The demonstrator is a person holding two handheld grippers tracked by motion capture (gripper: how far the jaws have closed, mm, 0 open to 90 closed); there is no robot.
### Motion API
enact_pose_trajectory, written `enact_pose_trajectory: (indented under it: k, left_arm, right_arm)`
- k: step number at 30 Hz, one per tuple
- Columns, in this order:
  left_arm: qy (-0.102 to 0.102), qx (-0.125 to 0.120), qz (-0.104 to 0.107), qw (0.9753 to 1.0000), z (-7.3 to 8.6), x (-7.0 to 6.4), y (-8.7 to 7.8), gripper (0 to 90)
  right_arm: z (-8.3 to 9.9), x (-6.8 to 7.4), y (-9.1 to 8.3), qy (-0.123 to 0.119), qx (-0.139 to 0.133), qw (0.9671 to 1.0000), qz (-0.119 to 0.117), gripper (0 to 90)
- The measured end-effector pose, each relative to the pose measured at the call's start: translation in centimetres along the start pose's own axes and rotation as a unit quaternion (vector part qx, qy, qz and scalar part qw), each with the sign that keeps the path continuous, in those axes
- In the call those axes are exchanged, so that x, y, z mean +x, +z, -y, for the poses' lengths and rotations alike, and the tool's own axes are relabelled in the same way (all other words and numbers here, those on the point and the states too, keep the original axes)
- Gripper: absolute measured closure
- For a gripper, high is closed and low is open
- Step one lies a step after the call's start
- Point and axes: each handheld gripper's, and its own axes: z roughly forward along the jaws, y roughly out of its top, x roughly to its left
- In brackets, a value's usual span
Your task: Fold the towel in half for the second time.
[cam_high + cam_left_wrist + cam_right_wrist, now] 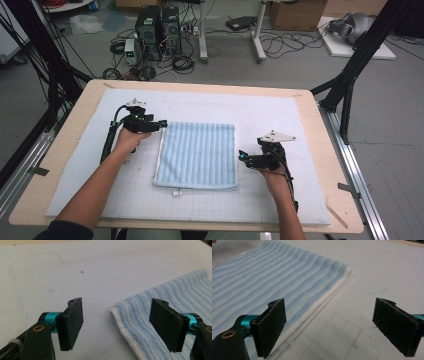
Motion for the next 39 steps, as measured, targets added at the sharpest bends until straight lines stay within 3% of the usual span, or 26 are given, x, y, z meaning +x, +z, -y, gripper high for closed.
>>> enact_pose_trajectory:
  k: [2,7,12,21,30,35,39]
  left_arm:
    - [0.019,-0.003,-0.002,0.9998,0.1,-0.1,0.5,36.3]
    - [0.051,0.032,0.001,0.9982,0.2,-0.6,2.2,40.5]
    - [0.082,0.041,0.009,0.9957,0.4,-1.3,3.0,49.8]
    - [0.080,0.045,0.036,0.9952,0.5,-1.5,2.8,78.9]
    - [0.061,0.039,0.045,0.9964,0.5,-1.2,2.7,82.3]
    - [0.055,0.041,0.046,0.9966,0.4,-1.2,2.6,82.4]
    - [0.051,0.040,0.046,0.9968,0.3,-1.2,2.5,82.8]
  right_arm:
    - [0.0,0.0,0.0,-0.001,0.000,1.0000,0.000,11.0]
    - [0.0,0.0,0.1,-0.001,0.004,1.0000,-0.002,10.9]
    - [0.1,0.0,0.2,0.004,0.008,1.0000,-0.001,11.0]
    - [0.2,0.1,0.3,0.000,0.012,0.9999,0.000,11.0]
    - [0.1,-0.2,0.9,0.006,0.017,0.9998,-0.004,11.0]
    - [-1.3,-0.9,2.0,0.021,0.015,0.9997,-0.001,11.0]
    - [-2.8,-1.8,4.0,0.022,0.040,0.9989,-0.007,11.0]
